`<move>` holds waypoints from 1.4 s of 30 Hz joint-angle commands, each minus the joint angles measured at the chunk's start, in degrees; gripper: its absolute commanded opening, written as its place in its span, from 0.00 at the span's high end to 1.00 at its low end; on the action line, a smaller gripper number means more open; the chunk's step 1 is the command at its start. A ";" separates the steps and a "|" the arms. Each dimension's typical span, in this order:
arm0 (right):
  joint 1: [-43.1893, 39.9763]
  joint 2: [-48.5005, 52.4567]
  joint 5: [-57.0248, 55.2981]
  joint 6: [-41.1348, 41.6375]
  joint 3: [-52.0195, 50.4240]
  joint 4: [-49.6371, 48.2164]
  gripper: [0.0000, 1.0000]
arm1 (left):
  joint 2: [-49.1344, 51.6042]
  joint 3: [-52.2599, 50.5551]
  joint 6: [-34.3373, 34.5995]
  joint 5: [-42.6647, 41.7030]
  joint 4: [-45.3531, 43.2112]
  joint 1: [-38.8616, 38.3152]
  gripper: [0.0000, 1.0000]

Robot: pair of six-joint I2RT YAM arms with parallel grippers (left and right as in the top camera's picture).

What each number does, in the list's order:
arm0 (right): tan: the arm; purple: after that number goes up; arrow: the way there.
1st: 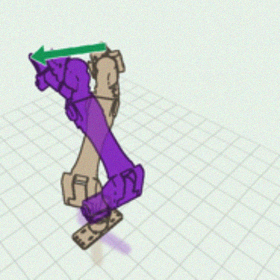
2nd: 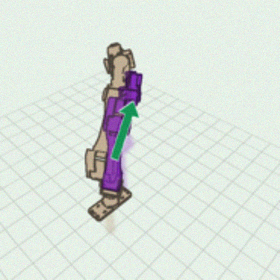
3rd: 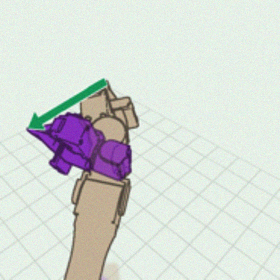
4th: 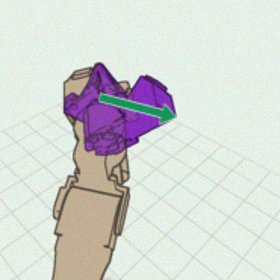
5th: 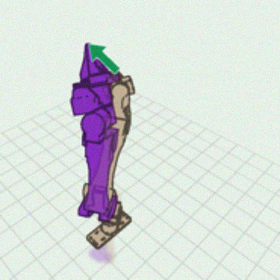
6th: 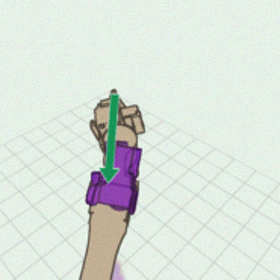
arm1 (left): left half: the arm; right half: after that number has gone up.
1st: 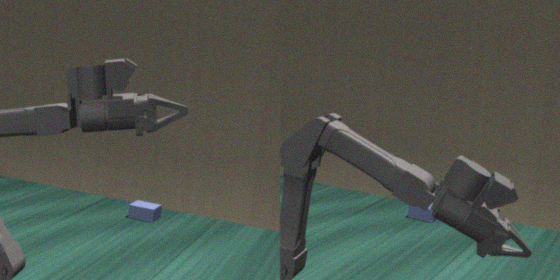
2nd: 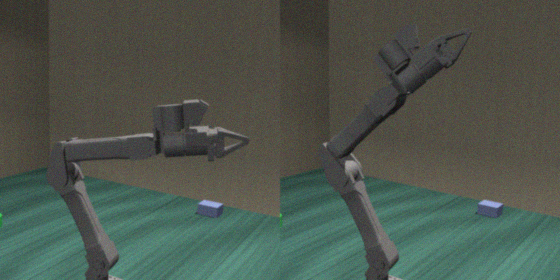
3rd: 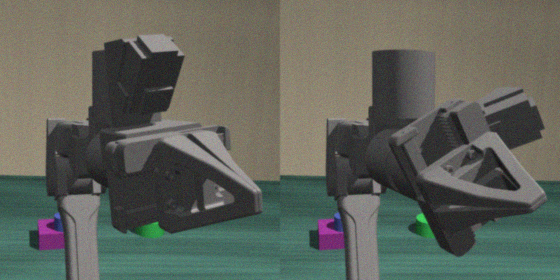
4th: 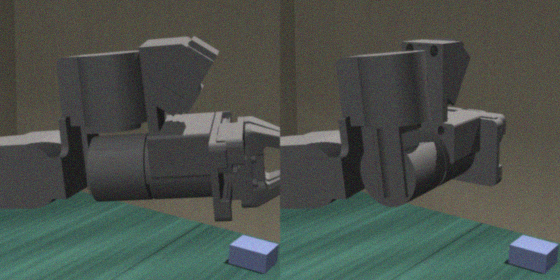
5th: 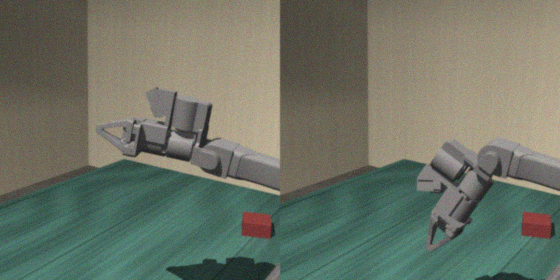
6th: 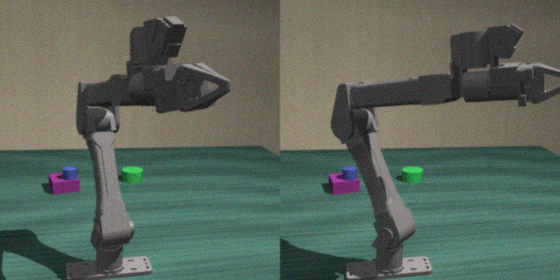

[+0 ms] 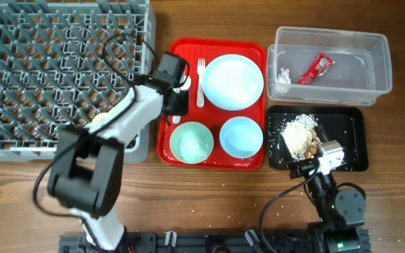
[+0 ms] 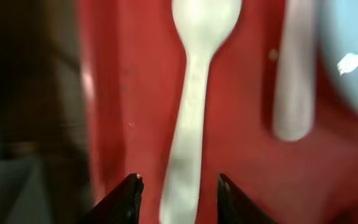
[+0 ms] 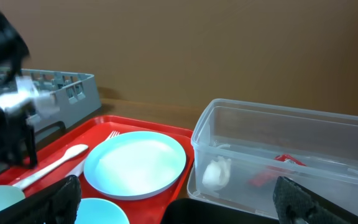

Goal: Sort waste into correct bins and load items into the dishwasher rack
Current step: 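Close the left gripper on the white spoon and lift, then carry the white spoon into the dish rack and release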

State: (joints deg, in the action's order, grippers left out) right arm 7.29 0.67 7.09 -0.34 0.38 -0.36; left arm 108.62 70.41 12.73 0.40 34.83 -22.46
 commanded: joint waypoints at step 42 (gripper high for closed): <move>-0.24 -0.39 0.61 -0.79 -0.09 -0.26 0.00 | 5.35 10.62 6.16 -8.81 14.10 3.82 0.96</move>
State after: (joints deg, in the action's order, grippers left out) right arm 7.29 0.67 7.07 -0.34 0.38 -0.40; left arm 116.07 80.09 18.02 -8.47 48.86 -18.76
